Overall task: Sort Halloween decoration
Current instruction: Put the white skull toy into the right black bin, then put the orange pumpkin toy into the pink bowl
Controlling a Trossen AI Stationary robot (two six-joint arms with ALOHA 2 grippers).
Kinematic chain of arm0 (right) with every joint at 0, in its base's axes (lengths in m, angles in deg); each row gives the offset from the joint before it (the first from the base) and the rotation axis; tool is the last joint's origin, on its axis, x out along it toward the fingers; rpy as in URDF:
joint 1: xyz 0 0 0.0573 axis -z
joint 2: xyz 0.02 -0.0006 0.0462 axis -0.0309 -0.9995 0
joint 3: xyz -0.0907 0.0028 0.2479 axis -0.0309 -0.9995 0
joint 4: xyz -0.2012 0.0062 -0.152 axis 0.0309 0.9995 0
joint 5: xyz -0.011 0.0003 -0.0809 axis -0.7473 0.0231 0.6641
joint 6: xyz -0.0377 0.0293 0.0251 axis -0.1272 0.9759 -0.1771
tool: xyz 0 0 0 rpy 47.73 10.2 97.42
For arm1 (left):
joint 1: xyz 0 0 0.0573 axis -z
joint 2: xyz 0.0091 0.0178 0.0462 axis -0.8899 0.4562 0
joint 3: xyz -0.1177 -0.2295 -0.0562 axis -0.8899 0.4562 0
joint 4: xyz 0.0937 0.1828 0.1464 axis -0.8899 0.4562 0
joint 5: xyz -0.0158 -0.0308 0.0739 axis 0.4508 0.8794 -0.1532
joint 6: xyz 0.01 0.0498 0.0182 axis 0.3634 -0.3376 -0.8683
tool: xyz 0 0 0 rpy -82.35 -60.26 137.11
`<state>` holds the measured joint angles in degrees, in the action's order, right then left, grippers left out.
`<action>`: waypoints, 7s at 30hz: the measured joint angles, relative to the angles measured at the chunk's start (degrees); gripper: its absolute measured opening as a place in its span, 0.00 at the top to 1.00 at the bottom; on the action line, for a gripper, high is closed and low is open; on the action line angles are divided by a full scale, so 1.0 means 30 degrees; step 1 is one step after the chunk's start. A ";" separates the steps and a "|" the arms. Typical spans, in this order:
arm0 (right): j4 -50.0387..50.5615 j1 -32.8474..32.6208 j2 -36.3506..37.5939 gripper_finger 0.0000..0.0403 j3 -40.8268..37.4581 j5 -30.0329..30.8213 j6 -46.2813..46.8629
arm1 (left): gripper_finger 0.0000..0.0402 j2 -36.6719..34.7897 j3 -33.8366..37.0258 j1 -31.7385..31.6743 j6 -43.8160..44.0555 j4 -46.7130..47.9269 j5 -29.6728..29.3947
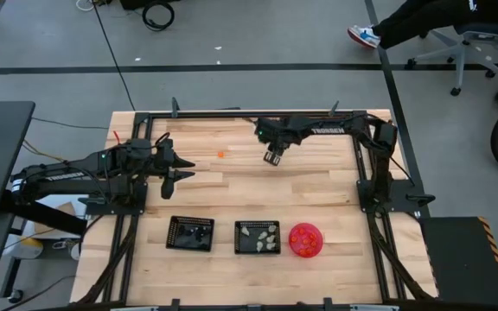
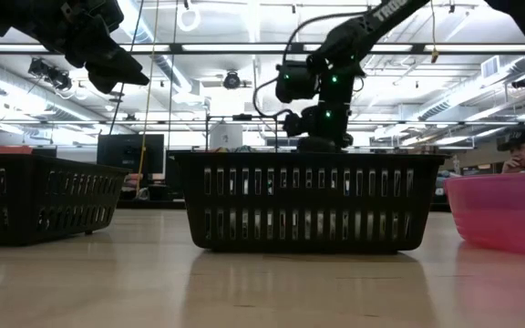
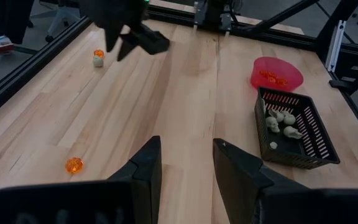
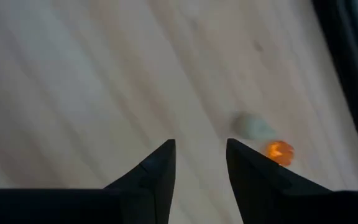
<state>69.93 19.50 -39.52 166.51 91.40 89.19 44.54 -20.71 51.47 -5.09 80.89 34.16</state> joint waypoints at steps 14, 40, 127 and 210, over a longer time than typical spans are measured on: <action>-0.2098 0.2323 -0.0042 0.64 0.0000 0.0136 0.1091 | 0.71 0.0000 0.0000 -0.0002 0.0000 -0.0014 -0.0005; -0.6714 0.3960 -0.0058 0.64 -0.3882 -0.0856 0.2614 | 0.71 -0.0005 0.0000 -0.0002 -0.0002 -0.0044 -0.0005; -0.3383 0.1950 0.5095 0.79 -0.6404 -0.3788 0.3946 | 0.71 -0.0007 0.0000 -0.0002 -0.0109 -0.0044 0.0002; -1.1527 -1.2178 0.2246 0.66 -0.6339 -0.8837 0.9587 | 0.71 0.0000 0.0007 0.0005 0.0051 -0.0211 -0.0005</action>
<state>35.34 -17.04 -32.78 147.50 64.89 117.95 44.54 -20.69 51.48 -4.93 80.26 34.15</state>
